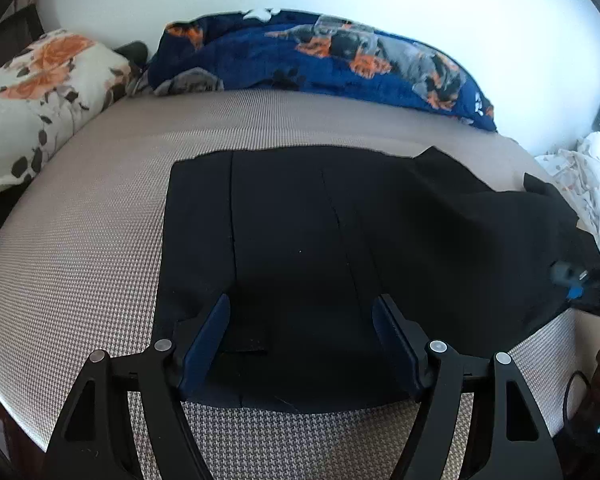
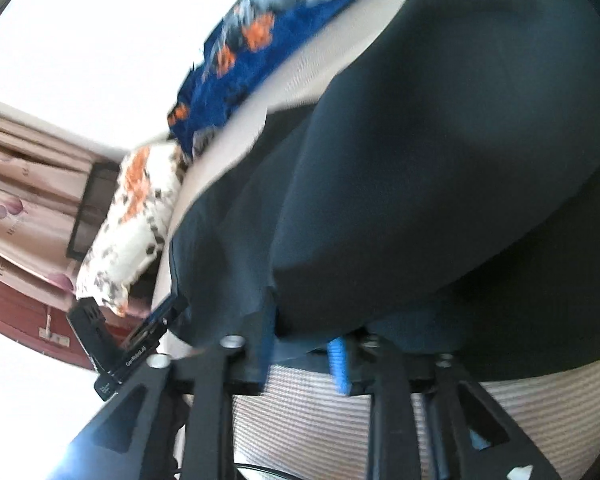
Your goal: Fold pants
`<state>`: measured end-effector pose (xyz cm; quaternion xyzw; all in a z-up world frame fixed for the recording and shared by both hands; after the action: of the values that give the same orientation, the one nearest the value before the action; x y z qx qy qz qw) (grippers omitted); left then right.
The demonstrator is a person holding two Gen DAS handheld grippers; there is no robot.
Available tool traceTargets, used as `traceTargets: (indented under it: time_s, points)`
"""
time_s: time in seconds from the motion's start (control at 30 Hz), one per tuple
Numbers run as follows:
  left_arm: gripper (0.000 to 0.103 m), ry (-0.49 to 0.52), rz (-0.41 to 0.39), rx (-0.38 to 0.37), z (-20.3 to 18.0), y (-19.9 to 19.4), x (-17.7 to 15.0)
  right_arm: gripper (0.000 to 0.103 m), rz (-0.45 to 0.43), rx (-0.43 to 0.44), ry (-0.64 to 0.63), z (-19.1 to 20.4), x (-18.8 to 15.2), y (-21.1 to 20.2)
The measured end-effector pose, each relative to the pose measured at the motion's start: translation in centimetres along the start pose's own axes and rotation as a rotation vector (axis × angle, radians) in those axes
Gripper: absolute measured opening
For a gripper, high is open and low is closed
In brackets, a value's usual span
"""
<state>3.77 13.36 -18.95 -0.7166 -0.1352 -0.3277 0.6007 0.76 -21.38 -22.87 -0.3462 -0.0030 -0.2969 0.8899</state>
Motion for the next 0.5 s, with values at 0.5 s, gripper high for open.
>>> traceTargets:
  time_s: [0.5]
  points:
    - [0.075, 0.023, 0.029, 0.036, 0.2, 0.7, 0.1, 0.04, -0.514, 0.164, 0.487, -20.4, 18.9, -18.9]
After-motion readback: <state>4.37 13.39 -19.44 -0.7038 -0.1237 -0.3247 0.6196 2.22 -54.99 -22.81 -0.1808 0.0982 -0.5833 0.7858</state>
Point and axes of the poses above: each gripper's, at about its wrist camera, not at the fingertips, and y roughly the way its jaws point, z to its left, x to its top, the point moved 9 cm from there along y, roughly the way its jaws point, and after that the axes turned 6 degrees about y, right-handed, at the moved point
